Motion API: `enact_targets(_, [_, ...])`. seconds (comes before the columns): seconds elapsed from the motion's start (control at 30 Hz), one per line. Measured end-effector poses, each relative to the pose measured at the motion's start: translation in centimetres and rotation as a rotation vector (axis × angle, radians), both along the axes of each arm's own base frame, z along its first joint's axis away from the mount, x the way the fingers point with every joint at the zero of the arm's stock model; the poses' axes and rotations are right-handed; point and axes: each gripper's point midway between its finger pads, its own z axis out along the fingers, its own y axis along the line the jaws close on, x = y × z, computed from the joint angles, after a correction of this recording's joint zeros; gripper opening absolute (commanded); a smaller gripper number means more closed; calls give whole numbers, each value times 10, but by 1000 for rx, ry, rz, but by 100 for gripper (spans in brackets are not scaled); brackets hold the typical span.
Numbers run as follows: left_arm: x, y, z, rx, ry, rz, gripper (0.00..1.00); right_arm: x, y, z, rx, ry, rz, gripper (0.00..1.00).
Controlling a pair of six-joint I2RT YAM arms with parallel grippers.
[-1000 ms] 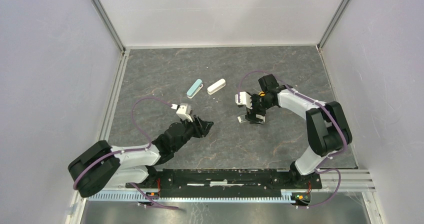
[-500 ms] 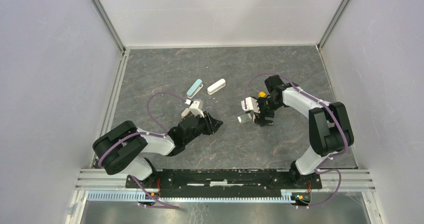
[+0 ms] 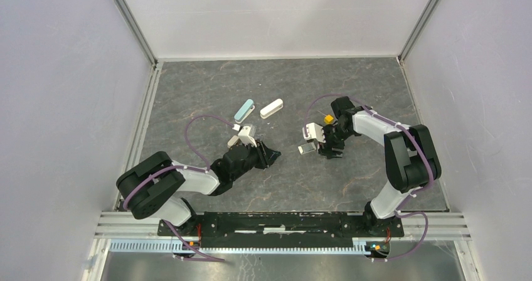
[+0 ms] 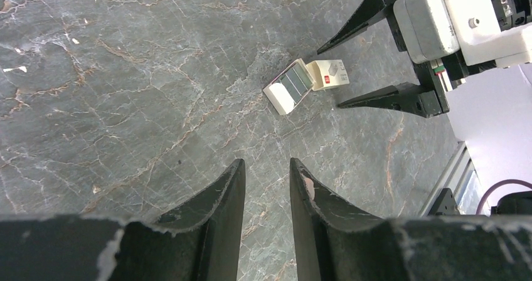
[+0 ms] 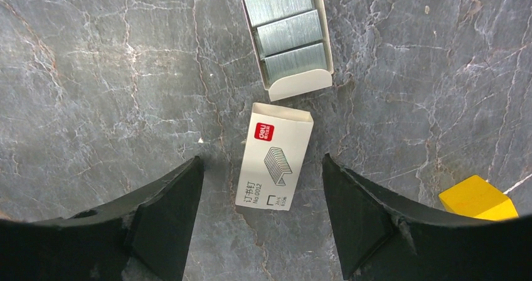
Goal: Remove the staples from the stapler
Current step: Adjust the shell at the center of the board.
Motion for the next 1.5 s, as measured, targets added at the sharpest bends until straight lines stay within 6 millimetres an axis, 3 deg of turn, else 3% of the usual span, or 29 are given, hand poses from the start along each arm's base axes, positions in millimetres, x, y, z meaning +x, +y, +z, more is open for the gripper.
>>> enact_targets(0.17, [0, 0, 0, 0, 0, 0, 39, -1, 0, -1, -2, 23, -21, 61])
enact_targets(0.47, [0, 0, 0, 0, 0, 0, 39, 15, 0, -1, 0, 26, -44, 55])
enact_targets(0.87, [0, 0, 0, 0, 1, 0, 39, 25, 3, -1, -1, 21, -11, 53])
enact_targets(1.5, [1, -2, 2, -2, -1, -1, 39, 24, 8, -1, 8, 26, 61, 51])
